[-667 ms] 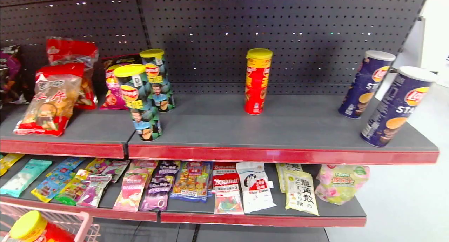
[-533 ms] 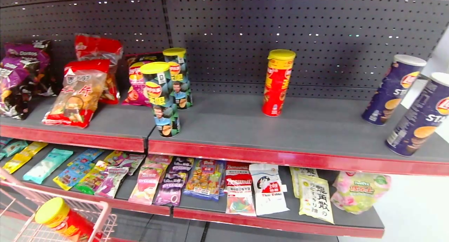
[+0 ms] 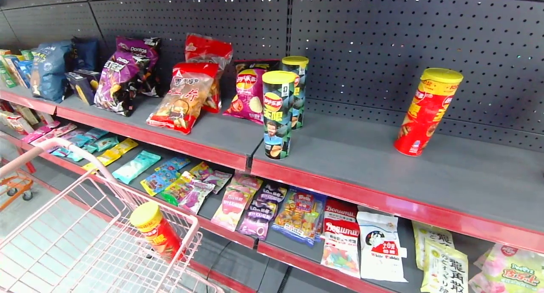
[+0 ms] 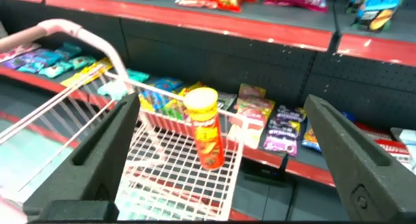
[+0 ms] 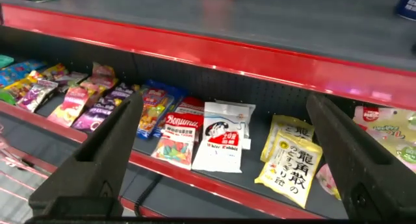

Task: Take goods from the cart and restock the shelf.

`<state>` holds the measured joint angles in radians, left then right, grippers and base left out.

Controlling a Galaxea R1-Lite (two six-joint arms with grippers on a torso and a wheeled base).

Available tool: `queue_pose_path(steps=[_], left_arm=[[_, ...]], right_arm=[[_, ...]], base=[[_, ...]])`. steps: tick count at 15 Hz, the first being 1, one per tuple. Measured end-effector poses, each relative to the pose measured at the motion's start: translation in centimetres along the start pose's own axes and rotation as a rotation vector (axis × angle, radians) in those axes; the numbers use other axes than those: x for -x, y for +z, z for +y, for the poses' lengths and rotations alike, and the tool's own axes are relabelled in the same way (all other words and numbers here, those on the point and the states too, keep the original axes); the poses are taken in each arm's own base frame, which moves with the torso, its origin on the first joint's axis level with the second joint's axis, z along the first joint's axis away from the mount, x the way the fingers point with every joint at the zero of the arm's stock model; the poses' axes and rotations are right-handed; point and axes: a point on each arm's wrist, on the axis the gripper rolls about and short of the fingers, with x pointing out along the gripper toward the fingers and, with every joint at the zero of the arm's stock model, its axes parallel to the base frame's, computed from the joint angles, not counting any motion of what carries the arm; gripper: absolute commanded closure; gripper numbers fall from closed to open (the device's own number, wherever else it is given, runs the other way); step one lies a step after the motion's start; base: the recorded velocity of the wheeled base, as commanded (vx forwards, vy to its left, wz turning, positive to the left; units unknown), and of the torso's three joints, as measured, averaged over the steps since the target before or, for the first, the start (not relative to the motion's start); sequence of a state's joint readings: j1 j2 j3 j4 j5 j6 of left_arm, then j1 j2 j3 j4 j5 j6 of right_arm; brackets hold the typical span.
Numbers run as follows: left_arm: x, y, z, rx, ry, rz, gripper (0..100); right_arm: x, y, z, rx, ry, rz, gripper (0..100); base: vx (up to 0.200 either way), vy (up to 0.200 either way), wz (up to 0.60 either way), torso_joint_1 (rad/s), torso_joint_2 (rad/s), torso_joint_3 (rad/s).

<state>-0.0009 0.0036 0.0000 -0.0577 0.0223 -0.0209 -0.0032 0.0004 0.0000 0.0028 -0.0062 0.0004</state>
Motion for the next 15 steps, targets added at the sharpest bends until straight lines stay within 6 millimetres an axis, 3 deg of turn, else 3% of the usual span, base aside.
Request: queue_pose_path(steps=[11,15], left_arm=[[0.01,0.06,-0.04,0.06,-0.017,-0.002,0],[0.01,0.07,-0.04,0.06,-0.017,-0.003,0]], right_arm=[[0.0,-0.01,0.0,0.0,0.001,0.001,0],[0.0,-0.01,0.0,0.001,0.001,0.001,0]], base=[[0.0,0.0,0.0,-0.16,0.42,0.247],[0.0,0.0,0.6,-0.106,0.3,0.194]])
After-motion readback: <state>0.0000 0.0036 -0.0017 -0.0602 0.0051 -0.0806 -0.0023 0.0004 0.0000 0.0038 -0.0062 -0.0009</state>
